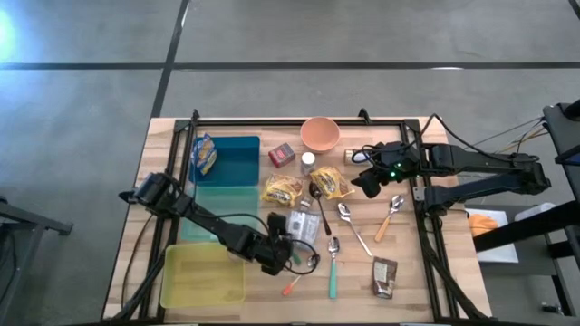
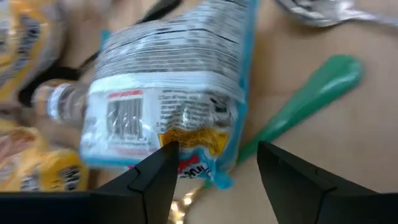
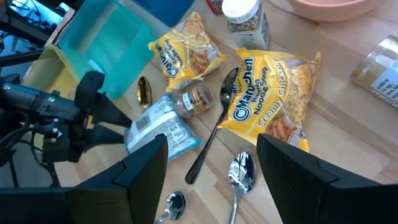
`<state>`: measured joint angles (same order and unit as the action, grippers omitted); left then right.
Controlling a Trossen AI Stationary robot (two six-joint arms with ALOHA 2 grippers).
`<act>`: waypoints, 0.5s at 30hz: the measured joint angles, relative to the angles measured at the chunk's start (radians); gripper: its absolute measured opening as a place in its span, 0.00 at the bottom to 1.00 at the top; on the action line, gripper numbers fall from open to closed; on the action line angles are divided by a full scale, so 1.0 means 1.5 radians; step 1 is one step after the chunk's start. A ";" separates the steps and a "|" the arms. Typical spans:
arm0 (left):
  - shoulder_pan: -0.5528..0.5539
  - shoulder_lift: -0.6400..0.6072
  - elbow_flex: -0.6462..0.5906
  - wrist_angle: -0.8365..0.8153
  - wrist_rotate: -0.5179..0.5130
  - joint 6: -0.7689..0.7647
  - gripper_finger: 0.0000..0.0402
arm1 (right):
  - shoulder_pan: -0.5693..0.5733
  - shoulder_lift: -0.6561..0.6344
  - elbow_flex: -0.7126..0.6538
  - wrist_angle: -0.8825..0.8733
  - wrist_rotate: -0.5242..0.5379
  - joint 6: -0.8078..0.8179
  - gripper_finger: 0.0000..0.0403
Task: Pick & Place Food Item
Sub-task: Put the blue noodles packet into the blue bin
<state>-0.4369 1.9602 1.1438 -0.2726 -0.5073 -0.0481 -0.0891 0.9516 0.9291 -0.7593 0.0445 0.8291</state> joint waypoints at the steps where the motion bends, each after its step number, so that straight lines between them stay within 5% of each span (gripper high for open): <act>1: 0.001 0.000 -0.004 0.002 -0.007 0.002 0.55 | 0.000 0.000 0.000 0.000 0.000 0.000 0.60; 15: 0.016 0.000 -0.034 0.026 -0.019 0.015 0.23 | 0.000 0.000 0.000 0.000 0.000 -0.002 0.60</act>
<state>-0.4129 1.9602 1.0935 -0.2339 -0.5358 -0.0249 -0.0891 0.9516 0.9291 -0.7593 0.0448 0.8266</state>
